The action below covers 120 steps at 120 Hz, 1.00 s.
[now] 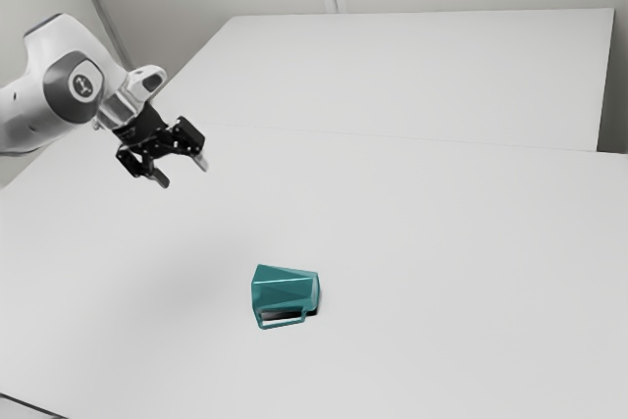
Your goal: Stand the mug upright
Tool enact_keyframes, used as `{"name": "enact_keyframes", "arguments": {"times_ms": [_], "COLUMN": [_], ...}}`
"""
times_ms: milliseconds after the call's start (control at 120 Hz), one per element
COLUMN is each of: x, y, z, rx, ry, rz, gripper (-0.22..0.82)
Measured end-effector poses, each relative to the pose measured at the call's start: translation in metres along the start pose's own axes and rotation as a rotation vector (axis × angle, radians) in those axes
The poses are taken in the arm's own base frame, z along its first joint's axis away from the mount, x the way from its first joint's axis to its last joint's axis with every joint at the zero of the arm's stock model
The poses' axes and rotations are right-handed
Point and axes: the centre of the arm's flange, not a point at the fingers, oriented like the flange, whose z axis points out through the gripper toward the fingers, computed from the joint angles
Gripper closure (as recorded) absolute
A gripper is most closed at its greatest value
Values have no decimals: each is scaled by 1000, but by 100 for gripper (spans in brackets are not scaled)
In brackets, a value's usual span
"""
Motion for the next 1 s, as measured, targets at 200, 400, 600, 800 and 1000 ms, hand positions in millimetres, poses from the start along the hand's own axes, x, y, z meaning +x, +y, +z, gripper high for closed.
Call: {"name": "enact_keyframes", "arguments": {"times_ms": [200, 400, 600, 800, 1000], "x": [-25, -50, -70, -75, -83], "y": [-20, -39, -55, -64, -64], "z": [39, 71, 107, 140, 163], "rx": [-186, -302, -391, -435, -474], "ry": [7, 5, -5, -18, -20], "rz": [-109, -166, -197, -172, -118], "gripper": [3, 3, 4, 4, 4]}}
